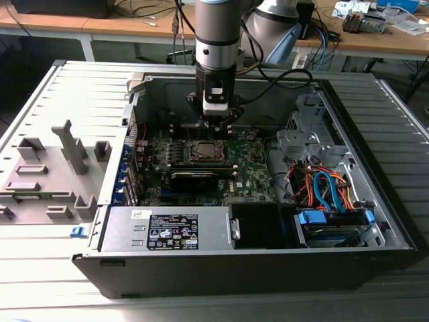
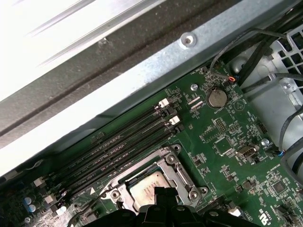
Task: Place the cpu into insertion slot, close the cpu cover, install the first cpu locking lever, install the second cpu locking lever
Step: 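Install the second cpu locking lever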
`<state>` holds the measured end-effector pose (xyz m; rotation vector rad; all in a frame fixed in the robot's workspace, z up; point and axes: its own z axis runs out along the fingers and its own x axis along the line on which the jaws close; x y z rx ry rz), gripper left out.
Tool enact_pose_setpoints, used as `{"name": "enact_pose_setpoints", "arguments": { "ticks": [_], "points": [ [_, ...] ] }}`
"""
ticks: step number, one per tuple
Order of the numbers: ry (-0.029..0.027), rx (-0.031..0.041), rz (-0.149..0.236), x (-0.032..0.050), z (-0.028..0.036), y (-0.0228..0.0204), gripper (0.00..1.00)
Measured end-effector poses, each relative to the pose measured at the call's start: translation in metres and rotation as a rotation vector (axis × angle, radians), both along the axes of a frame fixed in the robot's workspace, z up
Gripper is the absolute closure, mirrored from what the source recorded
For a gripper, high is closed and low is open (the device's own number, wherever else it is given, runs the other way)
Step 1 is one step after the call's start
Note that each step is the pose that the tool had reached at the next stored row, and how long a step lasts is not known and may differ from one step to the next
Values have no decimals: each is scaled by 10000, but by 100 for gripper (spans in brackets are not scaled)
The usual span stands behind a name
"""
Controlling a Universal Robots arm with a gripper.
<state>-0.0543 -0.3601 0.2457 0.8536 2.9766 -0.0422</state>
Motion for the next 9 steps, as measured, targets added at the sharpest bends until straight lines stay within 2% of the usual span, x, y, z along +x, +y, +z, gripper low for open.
{"name": "enact_pose_setpoints", "arguments": {
  "ticks": [9],
  "points": [
    [0, 0, 119, 0, 0, 0, 89]
  ]
}}
